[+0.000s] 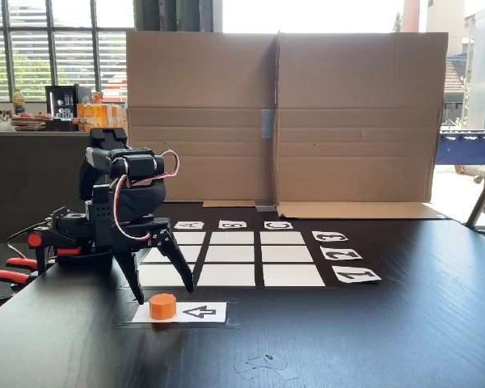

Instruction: Pick up the round, orange token and place it in the grid on square A1.

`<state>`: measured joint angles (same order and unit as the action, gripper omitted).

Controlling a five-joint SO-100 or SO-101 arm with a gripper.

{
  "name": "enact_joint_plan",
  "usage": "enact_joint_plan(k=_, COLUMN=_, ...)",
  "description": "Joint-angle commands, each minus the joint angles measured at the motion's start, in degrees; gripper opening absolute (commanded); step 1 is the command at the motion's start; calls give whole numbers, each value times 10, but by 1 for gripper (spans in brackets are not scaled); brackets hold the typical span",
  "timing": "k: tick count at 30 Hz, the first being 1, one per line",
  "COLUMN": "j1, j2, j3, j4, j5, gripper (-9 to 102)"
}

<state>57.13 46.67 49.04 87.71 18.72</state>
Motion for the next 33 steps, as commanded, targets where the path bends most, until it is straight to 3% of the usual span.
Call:
enact_joint_plan(k=1, j1=-8, j2=3, j3=-22, j4=4, j5=-3, gripper=33)
enact_joint_plan(k=14, j1=-16, j2=-15, j3=-22, j4=6, j5=-18, gripper=33)
enact_joint_plan(k=33, j1=-1, j2=-15, j3=-28, j4=13, j5=-125, gripper=33)
